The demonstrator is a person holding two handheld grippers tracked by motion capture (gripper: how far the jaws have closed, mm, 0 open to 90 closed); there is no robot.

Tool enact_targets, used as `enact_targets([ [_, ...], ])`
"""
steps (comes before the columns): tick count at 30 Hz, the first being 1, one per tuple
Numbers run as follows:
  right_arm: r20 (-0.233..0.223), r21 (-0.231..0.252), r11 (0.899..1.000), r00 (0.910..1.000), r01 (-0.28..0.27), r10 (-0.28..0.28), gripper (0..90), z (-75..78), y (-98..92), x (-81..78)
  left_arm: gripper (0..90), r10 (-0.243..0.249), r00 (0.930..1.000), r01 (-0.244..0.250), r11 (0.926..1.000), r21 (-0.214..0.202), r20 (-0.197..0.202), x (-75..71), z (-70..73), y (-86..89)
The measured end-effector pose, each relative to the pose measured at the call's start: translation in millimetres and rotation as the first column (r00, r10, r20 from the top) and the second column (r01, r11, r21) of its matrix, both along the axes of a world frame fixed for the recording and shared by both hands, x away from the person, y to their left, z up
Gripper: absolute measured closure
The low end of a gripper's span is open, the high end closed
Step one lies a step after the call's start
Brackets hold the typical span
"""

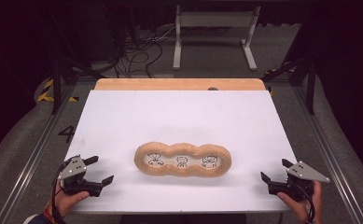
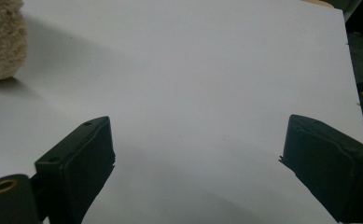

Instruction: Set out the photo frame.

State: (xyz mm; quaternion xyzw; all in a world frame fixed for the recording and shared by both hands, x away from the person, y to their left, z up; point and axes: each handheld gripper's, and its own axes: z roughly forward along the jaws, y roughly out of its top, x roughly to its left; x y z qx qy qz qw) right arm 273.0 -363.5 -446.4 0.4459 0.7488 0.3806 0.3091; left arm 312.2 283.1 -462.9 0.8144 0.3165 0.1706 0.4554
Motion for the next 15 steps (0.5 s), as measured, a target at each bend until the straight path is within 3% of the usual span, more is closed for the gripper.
enact_targets([
  [15, -0.003, 0.011, 1.0, 1.0, 0.006, -0.006, 8.6, -1.7, -1.6, 0.8, 5.8, 0.001, 0.9999, -0.001, 1.0, 0.0, -0.016, 4.4, -1.0, -2.9],
])
